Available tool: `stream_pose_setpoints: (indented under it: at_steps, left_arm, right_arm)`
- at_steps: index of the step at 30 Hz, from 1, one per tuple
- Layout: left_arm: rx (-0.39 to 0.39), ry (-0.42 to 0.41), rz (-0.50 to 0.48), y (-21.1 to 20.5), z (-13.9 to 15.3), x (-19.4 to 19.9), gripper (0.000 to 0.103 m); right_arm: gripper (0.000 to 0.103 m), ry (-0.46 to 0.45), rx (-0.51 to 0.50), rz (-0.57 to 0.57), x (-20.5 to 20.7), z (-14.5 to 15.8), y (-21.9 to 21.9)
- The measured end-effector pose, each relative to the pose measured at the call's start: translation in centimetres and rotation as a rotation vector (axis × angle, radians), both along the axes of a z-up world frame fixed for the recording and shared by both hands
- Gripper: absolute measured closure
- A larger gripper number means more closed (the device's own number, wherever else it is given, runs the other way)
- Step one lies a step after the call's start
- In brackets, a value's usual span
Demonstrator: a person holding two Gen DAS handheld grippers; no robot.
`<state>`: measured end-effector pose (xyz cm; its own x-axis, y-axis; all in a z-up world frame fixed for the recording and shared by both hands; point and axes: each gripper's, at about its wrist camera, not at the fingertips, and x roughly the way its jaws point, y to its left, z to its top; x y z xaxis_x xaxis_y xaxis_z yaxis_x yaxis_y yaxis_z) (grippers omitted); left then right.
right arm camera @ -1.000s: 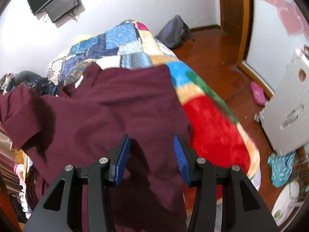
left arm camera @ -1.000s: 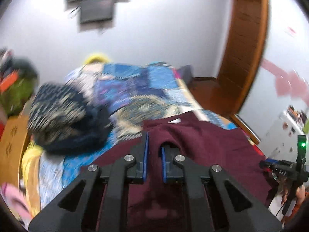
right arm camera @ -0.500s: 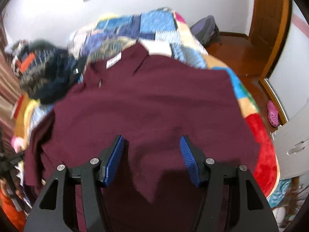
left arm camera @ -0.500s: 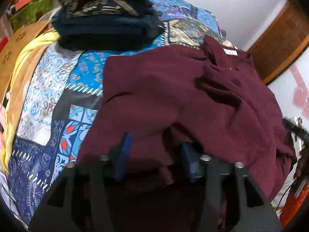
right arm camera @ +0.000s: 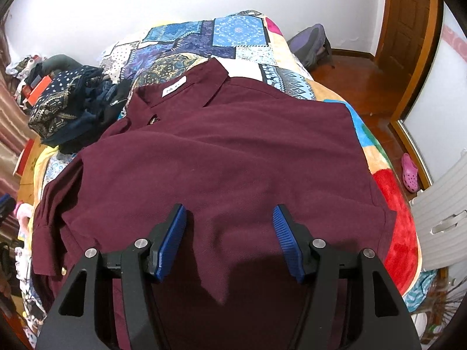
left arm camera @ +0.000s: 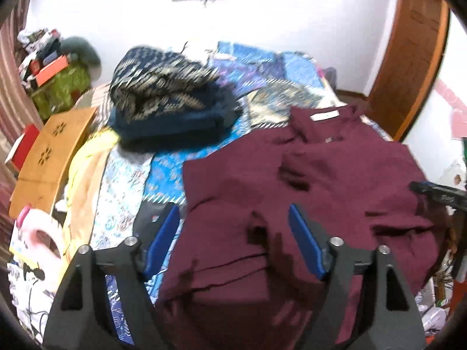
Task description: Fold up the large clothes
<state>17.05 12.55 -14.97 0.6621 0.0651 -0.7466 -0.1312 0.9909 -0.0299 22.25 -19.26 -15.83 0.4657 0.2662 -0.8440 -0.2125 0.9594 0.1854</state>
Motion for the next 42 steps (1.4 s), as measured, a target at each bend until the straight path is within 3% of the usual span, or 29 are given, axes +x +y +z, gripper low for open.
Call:
stream_pose_setpoints:
  at_steps: [5,11,15,17,18,19,24,28,31,34,38,42]
  left_arm:
    - [0.026,-0.003,-0.1,-4.3,0.2,0.3,0.009]
    - [0.003,0.059,-0.211,-9.1,-1.7,1.0,0.009]
    - [0.087,0.059,-0.256,-11.5,-3.4,1.3,0.009]
    - [0.163,0.065,-0.246,-11.9,-4.8,1.5,0.012]
    - [0.187,0.079,-0.234,-11.8,-5.5,1.8,0.024]
    - [0.192,0.092,-0.227,-11.5,-5.9,2.1,0.028]
    - [0.155,0.041,-0.123,-7.0,-3.9,2.7,0.032]
    - [0.179,-0.02,0.052,-0.3,-1.4,4.0,0.032]
    - [0.176,0.02,0.191,5.0,-1.7,5.6,0.032]
    - [0.12,0.082,0.317,10.4,-3.1,6.9,0.032]
    - [0.005,0.104,0.38,13.6,-4.5,6.2,0.032]
    - [-0.061,0.12,0.364,13.6,-5.6,5.0,0.032]
  right_arm:
    - [0.045,-0.015,0.023,0.009,-0.8,0.5,-0.3]
    - [0.045,-0.027,0.05,-0.002,-1.8,0.8,-1.6]
    - [0.045,-0.027,0.079,-0.026,-2.2,0.9,-2.6]
    - [0.045,-0.022,0.101,-0.041,-2.2,0.8,-3.1]
    - [0.045,-0.021,0.108,-0.045,-2.3,0.8,-3.3]
    - [0.045,-0.021,0.114,-0.049,-2.3,0.8,-3.4]
    - [0.045,-0.028,0.103,-0.057,-2.4,0.9,-3.6]
    - [0.045,-0.022,0.096,-0.075,-1.8,0.7,-3.8]
    - [0.045,-0.011,0.102,-0.084,-1.3,0.4,-3.8]
    - [0.045,-0.008,0.103,-0.086,-1.1,0.3,-3.6]
    - [0.045,-0.009,0.085,-0.081,-1.0,0.3,-3.5]
    - [0.045,-0.007,0.079,-0.088,-0.7,0.3,-3.6]
